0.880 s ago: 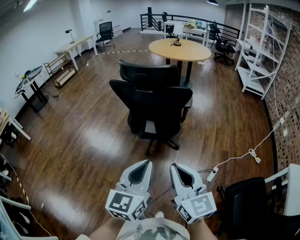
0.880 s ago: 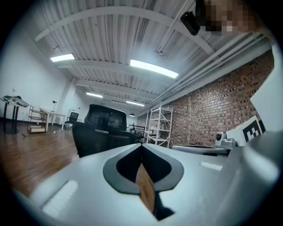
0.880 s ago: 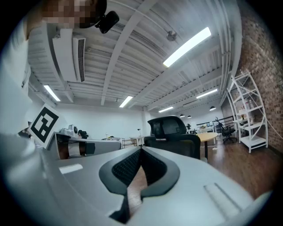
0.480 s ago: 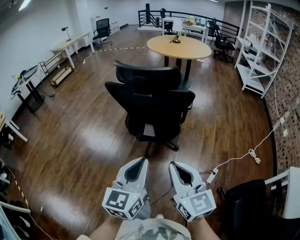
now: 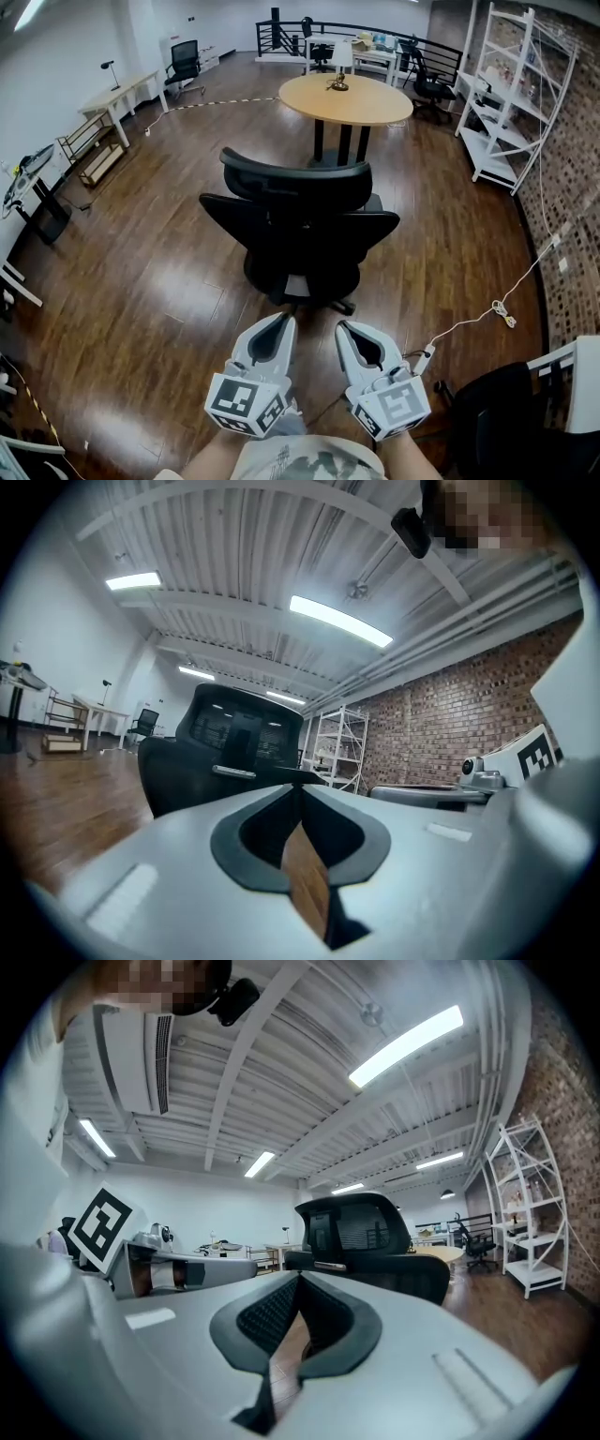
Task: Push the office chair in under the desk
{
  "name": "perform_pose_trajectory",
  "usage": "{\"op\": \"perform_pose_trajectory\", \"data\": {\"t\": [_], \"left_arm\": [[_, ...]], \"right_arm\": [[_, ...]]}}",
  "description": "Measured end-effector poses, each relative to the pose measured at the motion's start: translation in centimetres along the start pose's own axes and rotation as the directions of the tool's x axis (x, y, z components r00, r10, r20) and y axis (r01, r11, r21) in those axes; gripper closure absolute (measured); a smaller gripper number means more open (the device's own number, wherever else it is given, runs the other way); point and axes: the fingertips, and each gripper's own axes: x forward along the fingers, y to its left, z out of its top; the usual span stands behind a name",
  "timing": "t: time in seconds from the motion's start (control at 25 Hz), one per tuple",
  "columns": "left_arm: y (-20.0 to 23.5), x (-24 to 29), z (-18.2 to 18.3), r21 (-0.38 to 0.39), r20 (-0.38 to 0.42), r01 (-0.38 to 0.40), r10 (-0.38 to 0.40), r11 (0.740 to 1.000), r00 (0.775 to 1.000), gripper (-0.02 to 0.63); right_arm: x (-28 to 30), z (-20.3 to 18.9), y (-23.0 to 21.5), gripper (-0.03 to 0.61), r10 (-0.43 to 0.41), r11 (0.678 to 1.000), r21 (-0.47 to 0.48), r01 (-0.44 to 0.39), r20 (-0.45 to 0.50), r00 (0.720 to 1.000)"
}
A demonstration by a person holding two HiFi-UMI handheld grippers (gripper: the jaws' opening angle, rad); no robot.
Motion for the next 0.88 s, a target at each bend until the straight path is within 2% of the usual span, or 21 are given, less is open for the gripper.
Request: {"op": "perform_pose_trajectory", "data": {"t": [0.2, 0.36, 0.56, 0.88], "left_arm": [[3.2, 1.6, 1.1, 0.007, -0.004, 0.042, -0.042, 0.999, 0.999, 0.578], [5.4, 3.0, 1.7, 0.036, -0.009, 0.087, -0.087, 0.996, 0.996, 0.531], [9.1, 4.3, 3.7, 0.102, -0.004, 0.123, -0.124, 0.987, 0.992, 0.48], [14.3, 6.7, 6.1, 0.253, -0.063, 0.147, -0.136, 0.956, 0.989, 0.405]], "right_arm": [[3.4, 0.3, -0.3, 0.577, -0.014, 1.0, -0.025, 0.014, -0.009, 1.0], [5.4, 0.9, -1.0, 0.551, -0.008, 0.996, -0.089, 0.006, -0.02, 1.0], [7.8, 2.0, -2.8, 0.499, -0.01, 0.981, -0.195, 0.001, -0.046, 0.999], [10.2, 3.6, -5.9, 0.43, -0.012, 0.956, -0.292, -0.018, -0.099, 0.995]]}}
